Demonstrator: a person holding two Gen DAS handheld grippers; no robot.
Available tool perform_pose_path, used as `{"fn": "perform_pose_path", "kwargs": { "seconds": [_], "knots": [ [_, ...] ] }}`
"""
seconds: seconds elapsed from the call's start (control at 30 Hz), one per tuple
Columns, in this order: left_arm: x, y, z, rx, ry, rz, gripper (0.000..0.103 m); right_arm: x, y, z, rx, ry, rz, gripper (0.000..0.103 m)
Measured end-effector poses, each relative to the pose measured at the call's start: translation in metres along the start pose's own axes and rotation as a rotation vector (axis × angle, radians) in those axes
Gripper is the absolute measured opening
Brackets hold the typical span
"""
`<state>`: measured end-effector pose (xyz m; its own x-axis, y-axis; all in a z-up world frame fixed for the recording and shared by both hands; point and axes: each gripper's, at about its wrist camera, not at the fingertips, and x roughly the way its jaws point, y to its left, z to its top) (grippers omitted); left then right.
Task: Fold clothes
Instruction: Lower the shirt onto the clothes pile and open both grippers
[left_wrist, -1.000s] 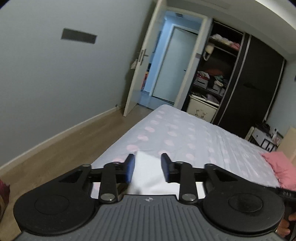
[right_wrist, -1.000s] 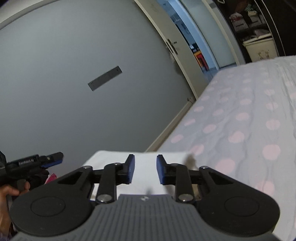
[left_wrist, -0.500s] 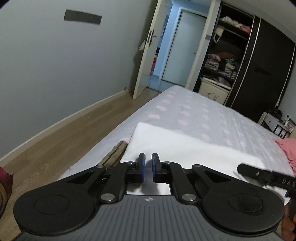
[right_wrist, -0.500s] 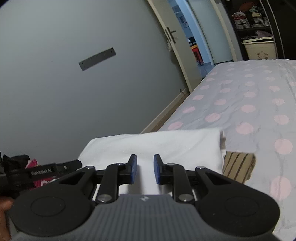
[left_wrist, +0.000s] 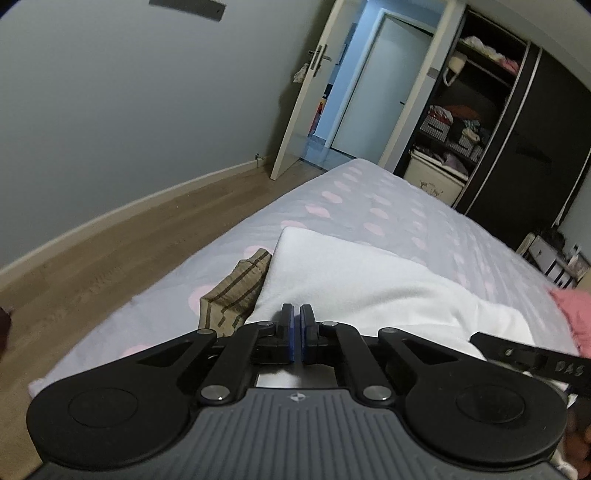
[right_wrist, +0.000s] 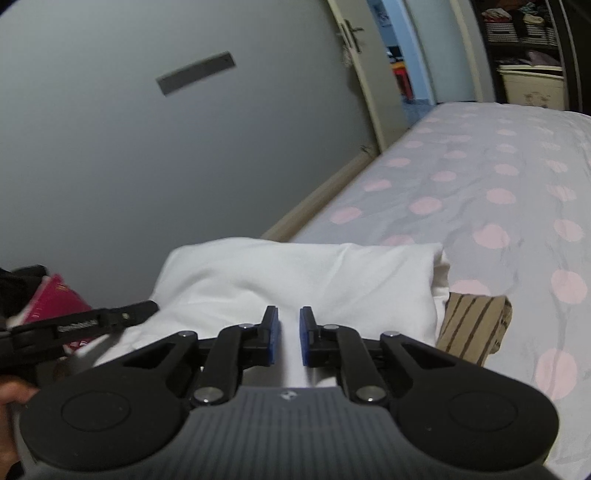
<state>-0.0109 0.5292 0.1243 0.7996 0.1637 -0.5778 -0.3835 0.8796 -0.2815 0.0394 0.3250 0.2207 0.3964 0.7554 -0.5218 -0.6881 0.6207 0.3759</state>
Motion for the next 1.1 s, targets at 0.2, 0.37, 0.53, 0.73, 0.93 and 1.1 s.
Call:
{"fn": "perform_pose_path", "kwargs": {
  "seconds": [0.2,0.37,0.53,0.73,0.93,1.1],
  "knots": [
    [-0.061,-0.018,-0.008,0.08,-0.105,0.024,0.007,-0.076,0.019,-0.019,-0.191,-0.144,0.091,0.026],
    [-0.097,-0.035,-0.032,0.133,-0.111,0.068,0.007,-0.1,0.028,-0.049,-0.265,-0.107,0.113,0.026],
    [-0.085,-0.033,-0.04,0.123,-0.043,0.101,0.007,-0.093,0.03,-0.077,-0.281,-0.046,0.088,0.026],
    [-0.07,-0.037,-0.041,0.139,0.017,0.124,0.007,-0.077,0.026,-0.081,-0.278,0.015,0.073,0.025],
    [-0.074,-0.05,-0.045,0.153,0.034,0.171,0.007,-0.078,0.025,-0.069,-0.277,0.056,0.085,0.025],
    [-0.102,-0.079,-0.043,0.179,-0.018,0.199,0.008,-0.103,0.014,-0.064,-0.271,0.006,0.116,0.032]
  ]
}}
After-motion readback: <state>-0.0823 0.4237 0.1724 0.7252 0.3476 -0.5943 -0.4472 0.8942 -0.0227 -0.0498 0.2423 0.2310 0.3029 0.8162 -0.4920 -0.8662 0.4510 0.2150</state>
